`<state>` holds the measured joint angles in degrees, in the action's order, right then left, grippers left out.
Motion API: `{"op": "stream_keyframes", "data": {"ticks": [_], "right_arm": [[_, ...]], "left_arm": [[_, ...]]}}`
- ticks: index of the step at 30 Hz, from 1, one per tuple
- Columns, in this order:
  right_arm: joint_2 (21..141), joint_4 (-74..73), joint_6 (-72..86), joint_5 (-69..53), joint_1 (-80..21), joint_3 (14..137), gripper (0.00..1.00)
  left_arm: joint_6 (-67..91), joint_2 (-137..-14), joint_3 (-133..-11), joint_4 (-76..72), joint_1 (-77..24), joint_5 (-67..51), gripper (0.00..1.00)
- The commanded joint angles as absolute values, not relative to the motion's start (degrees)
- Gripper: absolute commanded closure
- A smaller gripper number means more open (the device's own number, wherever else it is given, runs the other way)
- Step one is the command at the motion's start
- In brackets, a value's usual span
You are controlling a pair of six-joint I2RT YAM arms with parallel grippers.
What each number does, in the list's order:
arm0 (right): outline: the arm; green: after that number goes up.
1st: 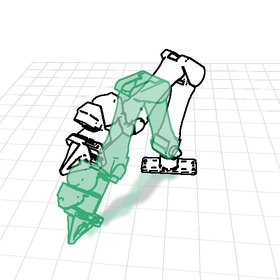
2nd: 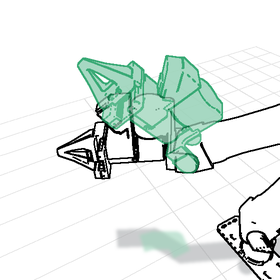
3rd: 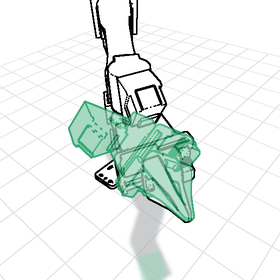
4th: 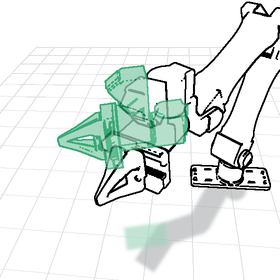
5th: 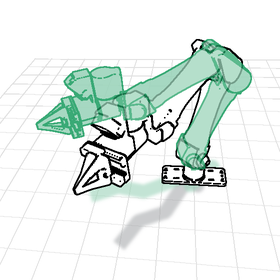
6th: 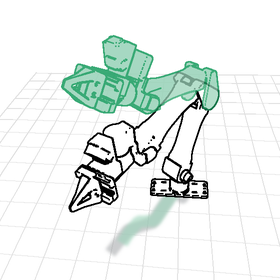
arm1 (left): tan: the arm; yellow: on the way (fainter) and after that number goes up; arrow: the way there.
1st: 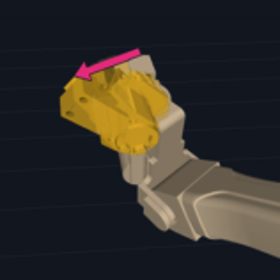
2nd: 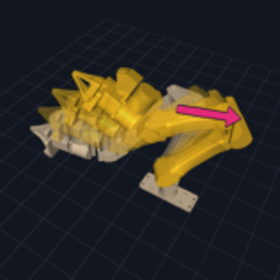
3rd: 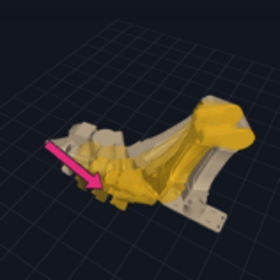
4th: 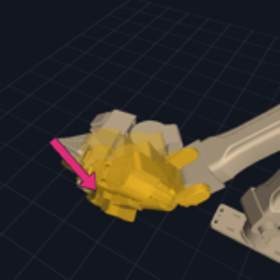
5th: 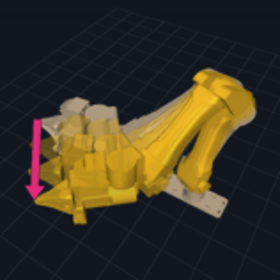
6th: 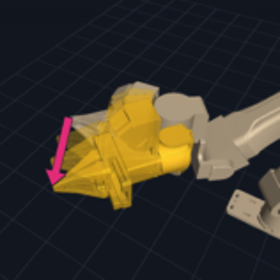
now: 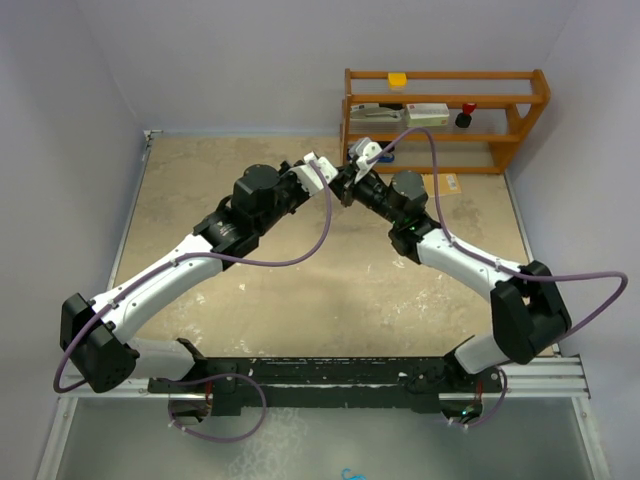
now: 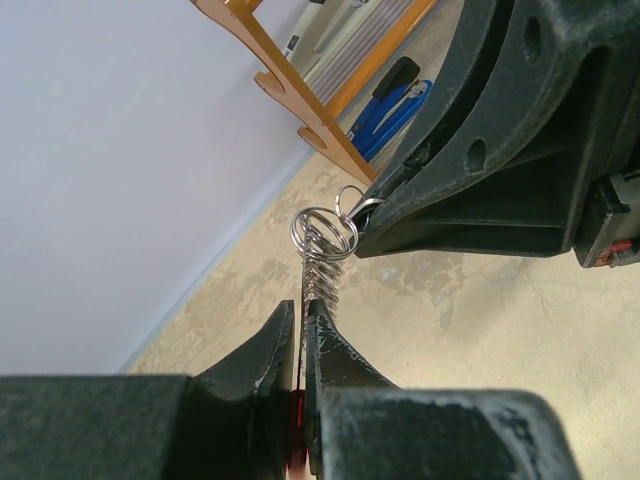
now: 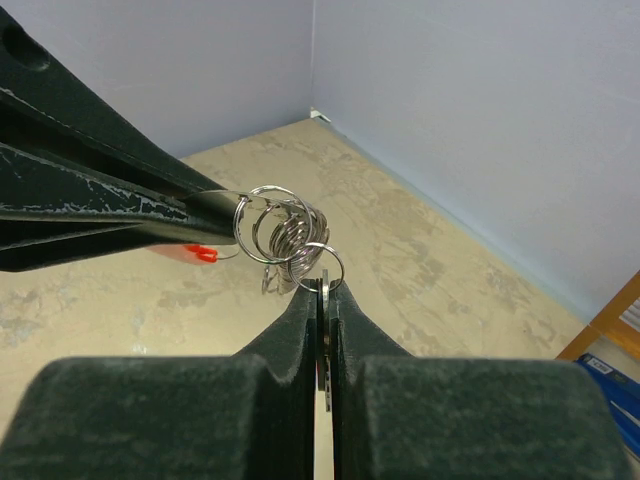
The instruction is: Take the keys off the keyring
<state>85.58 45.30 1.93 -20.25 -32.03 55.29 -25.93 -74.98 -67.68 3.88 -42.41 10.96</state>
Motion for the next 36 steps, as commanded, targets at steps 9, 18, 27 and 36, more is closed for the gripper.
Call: {"op": "stream_keyframes", "data": {"ticks": [9, 18, 27, 36], "right_arm": [[78.8, 39.1, -1.2, -15.6, -32.0, 57.4, 1.00], [75.0, 32.2, -10.1, -8.6, -32.0, 61.5, 1.00], [70.0, 29.3, -14.6, -7.2, -32.0, 62.3, 1.00], [65.1, 26.6, -17.1, -9.2, -32.0, 61.1, 1.00]], "left_arm": [[-25.6, -73.2, -69.3, -2.4, -42.6, 15.2, 1.00], [-20.8, -73.3, -68.5, -1.7, -42.6, 8.0, 0.88], [-10.9, -72.5, -69.4, -9.2, -42.6, 2.4, 0.79], [-7.8, -72.6, -71.6, -15.3, -42.6, 6.3, 0.80]]}}
